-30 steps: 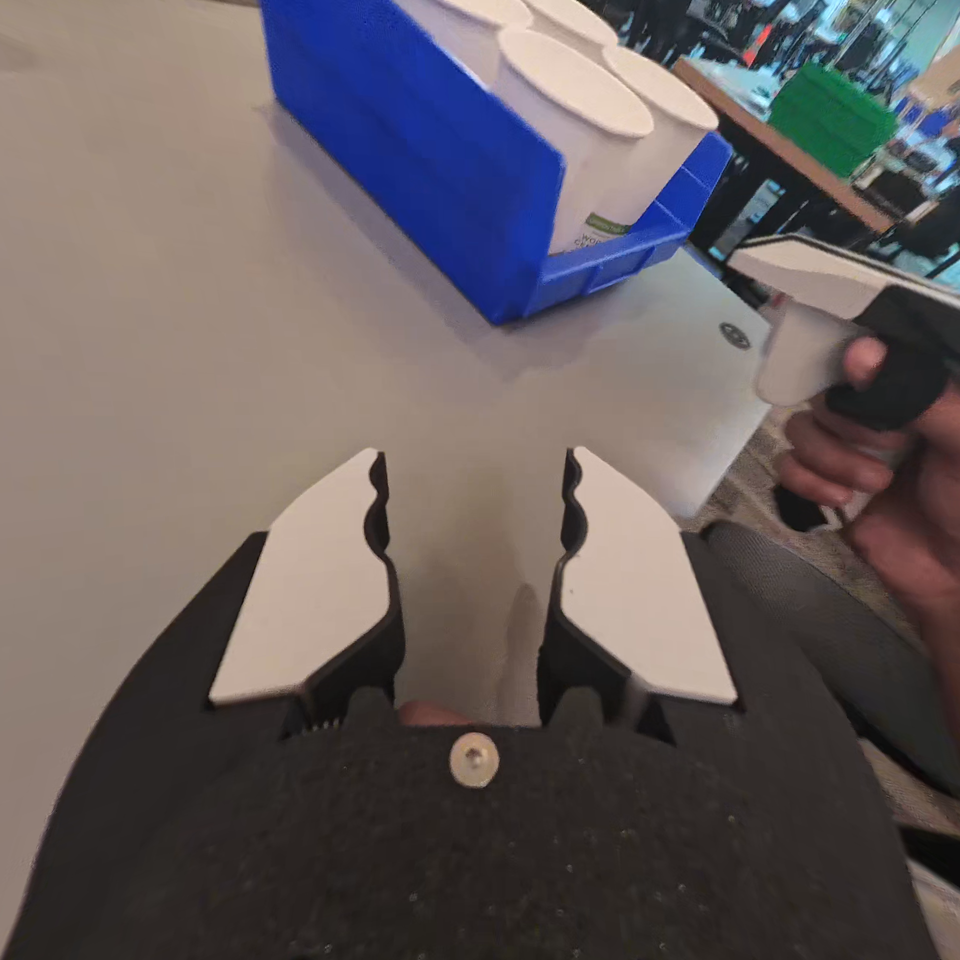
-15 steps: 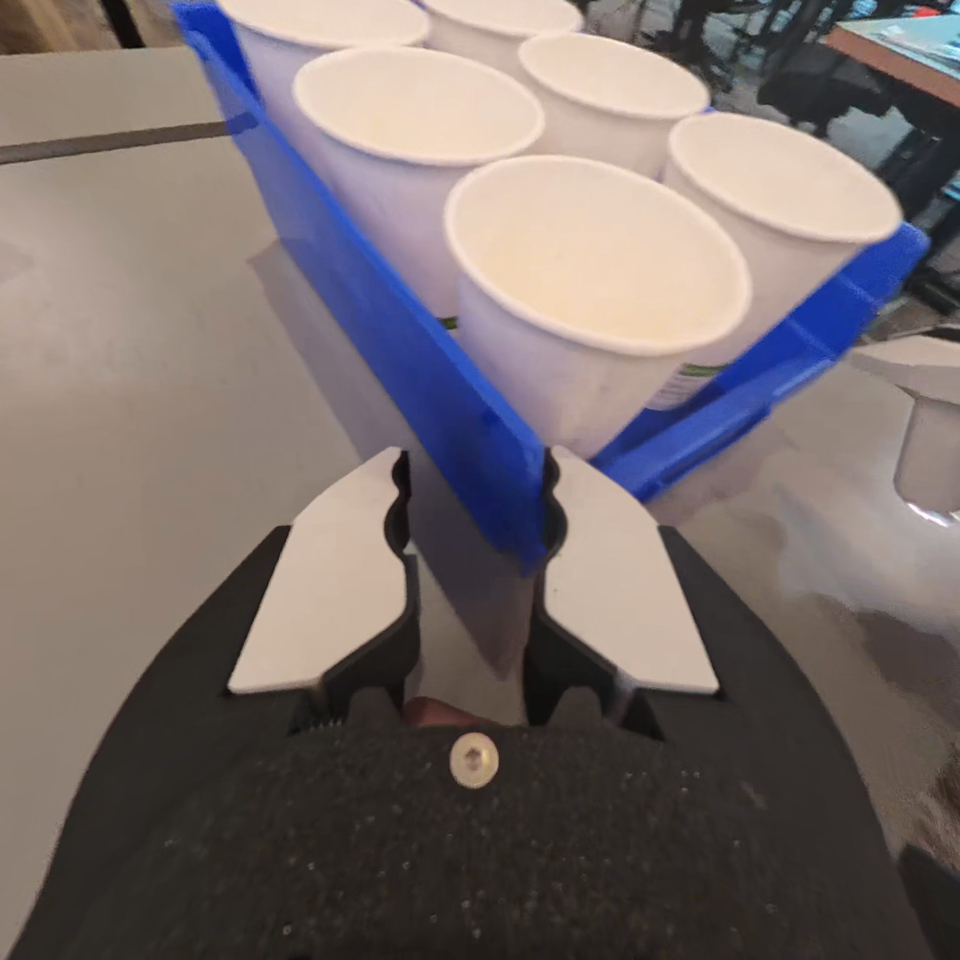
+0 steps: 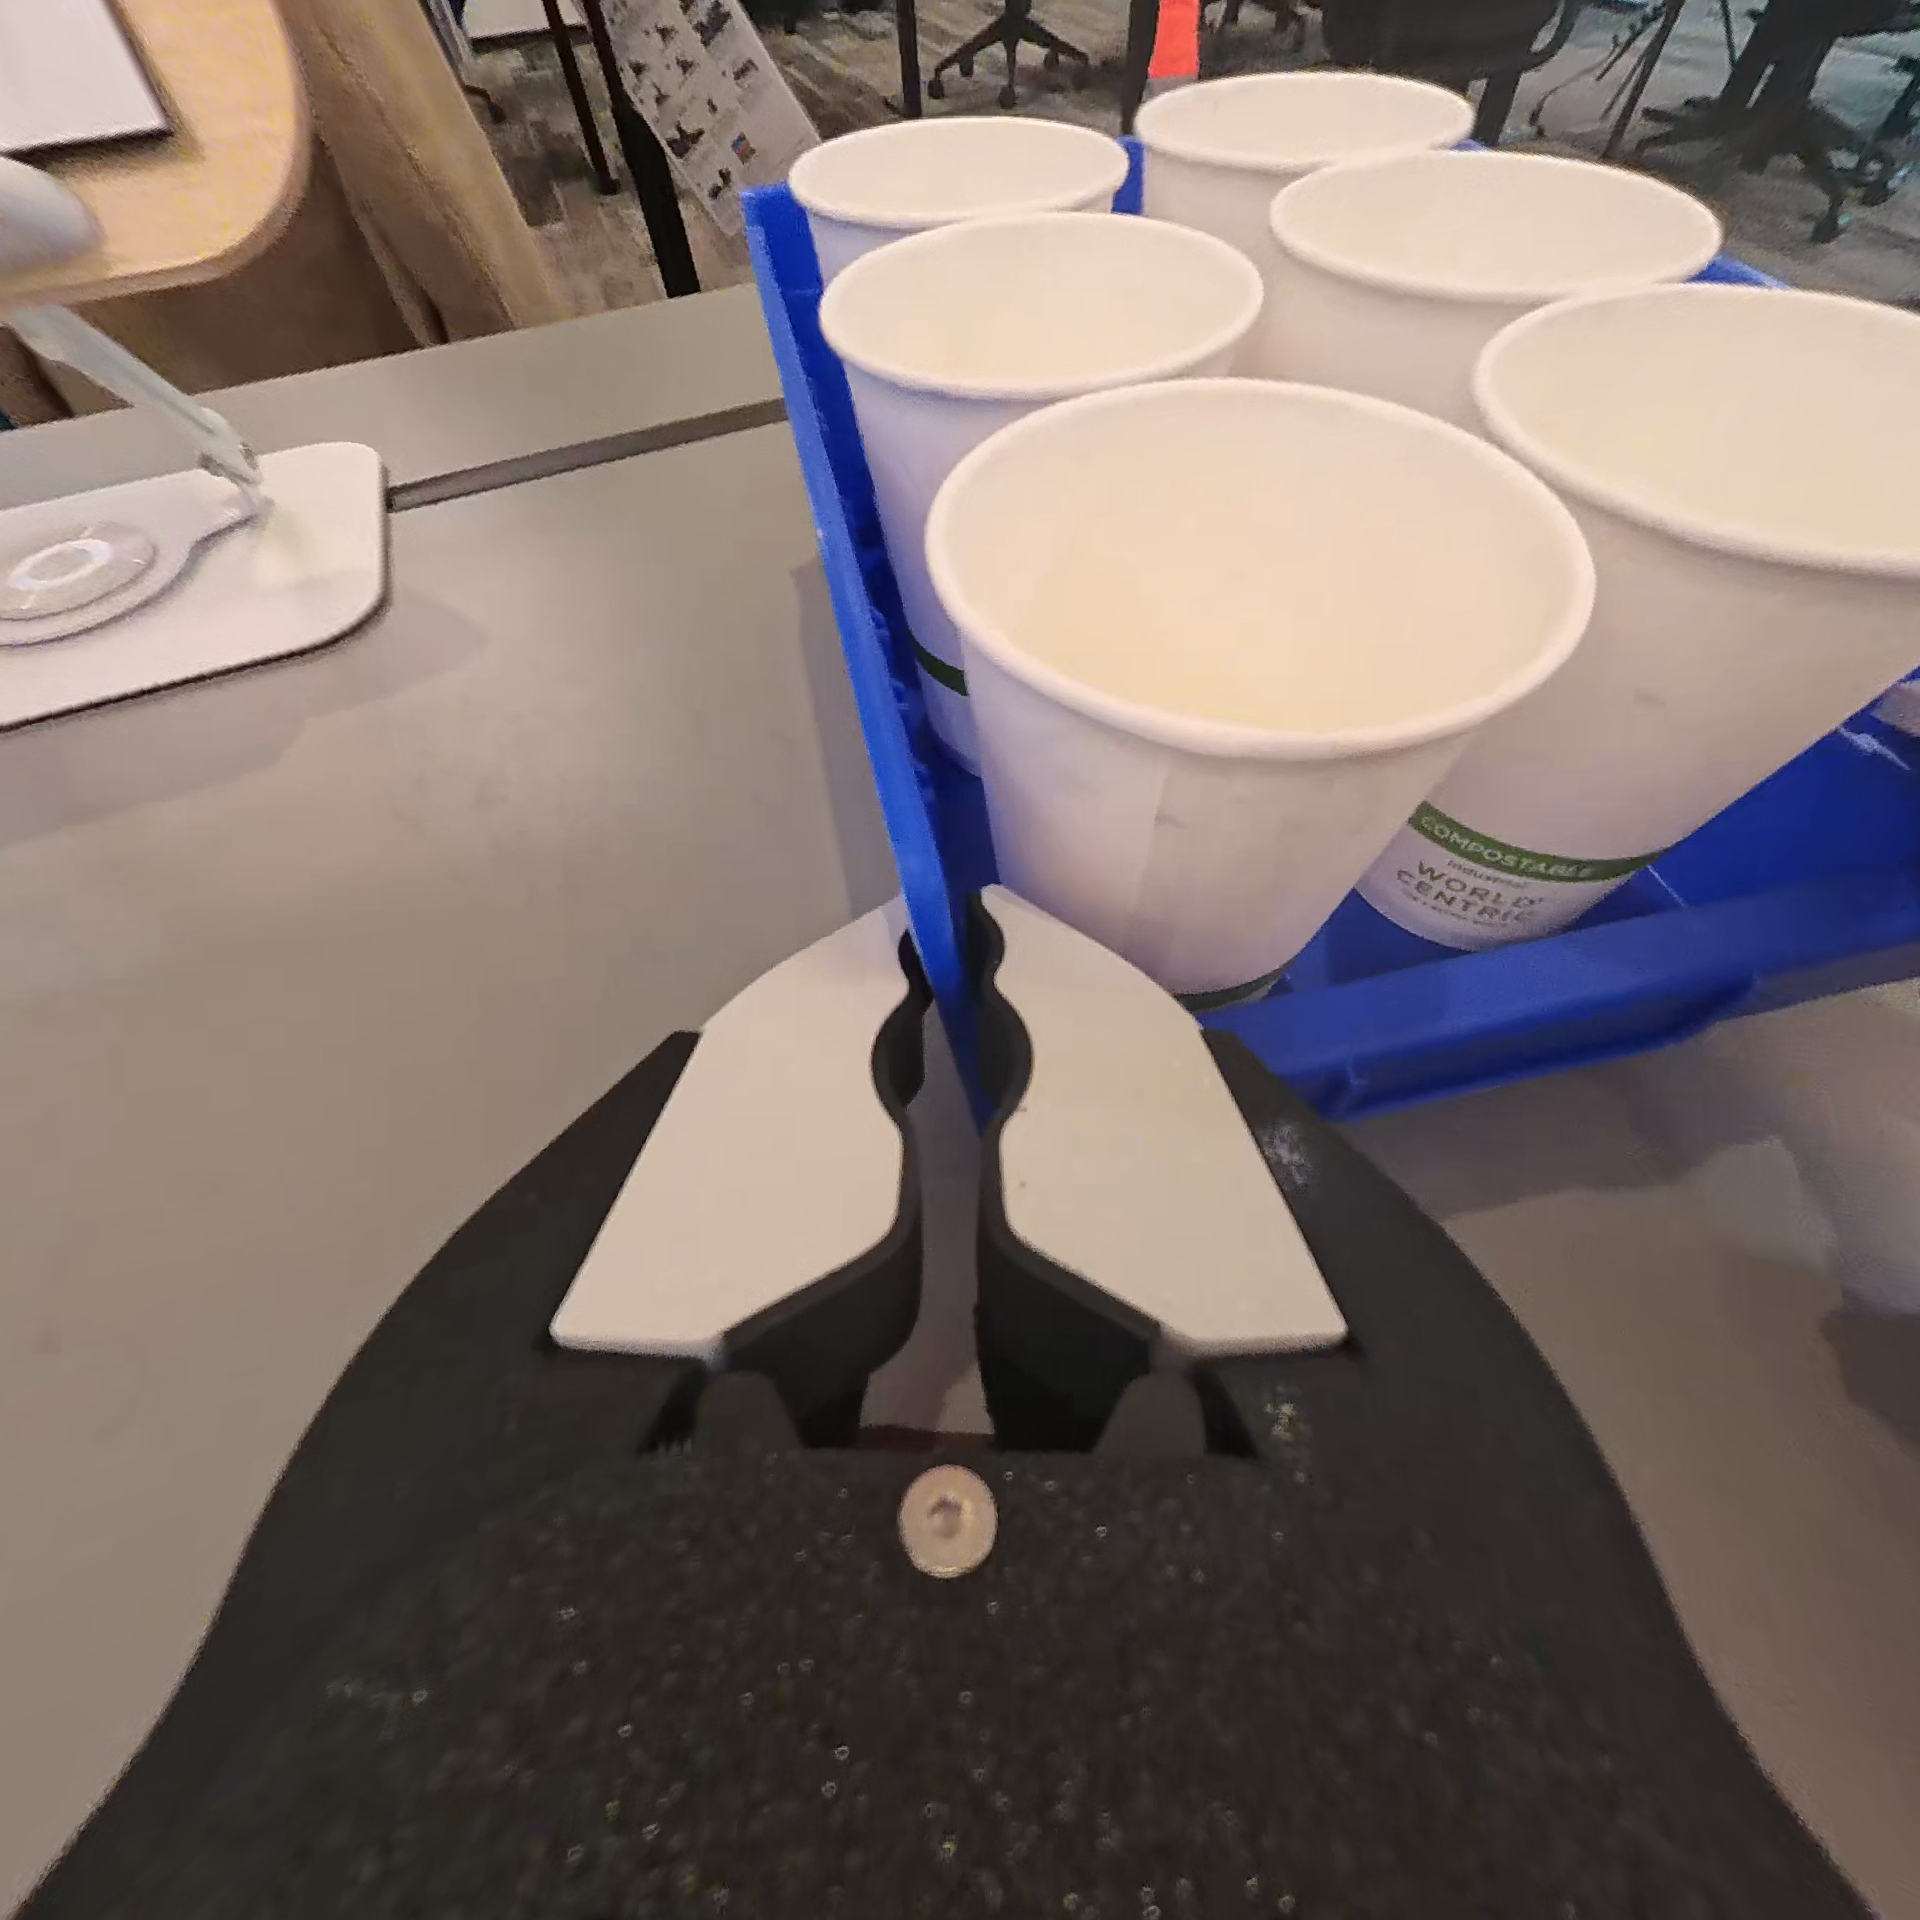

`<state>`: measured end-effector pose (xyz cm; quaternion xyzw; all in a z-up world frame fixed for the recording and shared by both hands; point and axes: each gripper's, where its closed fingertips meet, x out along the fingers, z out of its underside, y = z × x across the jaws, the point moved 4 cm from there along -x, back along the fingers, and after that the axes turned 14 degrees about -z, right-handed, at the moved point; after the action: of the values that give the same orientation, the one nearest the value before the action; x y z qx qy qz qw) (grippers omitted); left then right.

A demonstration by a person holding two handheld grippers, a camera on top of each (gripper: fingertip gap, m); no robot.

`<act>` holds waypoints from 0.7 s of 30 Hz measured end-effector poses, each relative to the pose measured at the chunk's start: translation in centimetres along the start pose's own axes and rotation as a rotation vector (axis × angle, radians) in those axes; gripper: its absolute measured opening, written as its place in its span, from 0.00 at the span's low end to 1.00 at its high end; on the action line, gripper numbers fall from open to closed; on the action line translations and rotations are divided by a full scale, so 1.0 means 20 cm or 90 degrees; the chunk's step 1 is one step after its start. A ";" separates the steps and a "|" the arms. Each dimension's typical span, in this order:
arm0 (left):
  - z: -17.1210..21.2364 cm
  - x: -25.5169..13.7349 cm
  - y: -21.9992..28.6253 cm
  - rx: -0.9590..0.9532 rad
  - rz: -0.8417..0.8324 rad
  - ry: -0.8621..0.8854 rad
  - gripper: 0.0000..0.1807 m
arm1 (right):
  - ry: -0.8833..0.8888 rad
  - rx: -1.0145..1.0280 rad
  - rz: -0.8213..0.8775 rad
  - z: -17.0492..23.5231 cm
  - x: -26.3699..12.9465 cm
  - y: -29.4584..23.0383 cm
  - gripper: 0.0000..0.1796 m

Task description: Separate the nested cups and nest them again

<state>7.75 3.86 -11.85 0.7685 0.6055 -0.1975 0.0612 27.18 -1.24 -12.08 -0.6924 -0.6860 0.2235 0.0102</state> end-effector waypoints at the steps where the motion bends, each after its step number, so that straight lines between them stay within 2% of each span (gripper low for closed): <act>1: 0.00 -0.01 -0.02 -0.002 -0.012 0.008 0.02 | 0.002 0.004 0.005 0.01 -0.01 -0.03 0.02; 6: -0.02 -0.10 -0.23 -0.009 -0.036 0.038 0.01 | 0.019 -0.010 -0.009 0.07 -0.06 -0.26 0.02; 12: 0.04 -0.32 -0.69 -0.018 -0.096 0.078 0.02 | 0.031 -0.050 -0.091 0.14 -0.05 -0.74 0.02; 21: 0.33 -0.51 -1.41 -0.068 -0.202 -0.003 0.02 | -0.061 -0.099 -0.239 0.40 0.15 -1.45 0.02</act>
<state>-22.65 -0.19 -10.00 0.6584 0.7288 -0.1741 0.0712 -2.88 0.96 -10.89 -0.5394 -0.8179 0.1973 -0.0344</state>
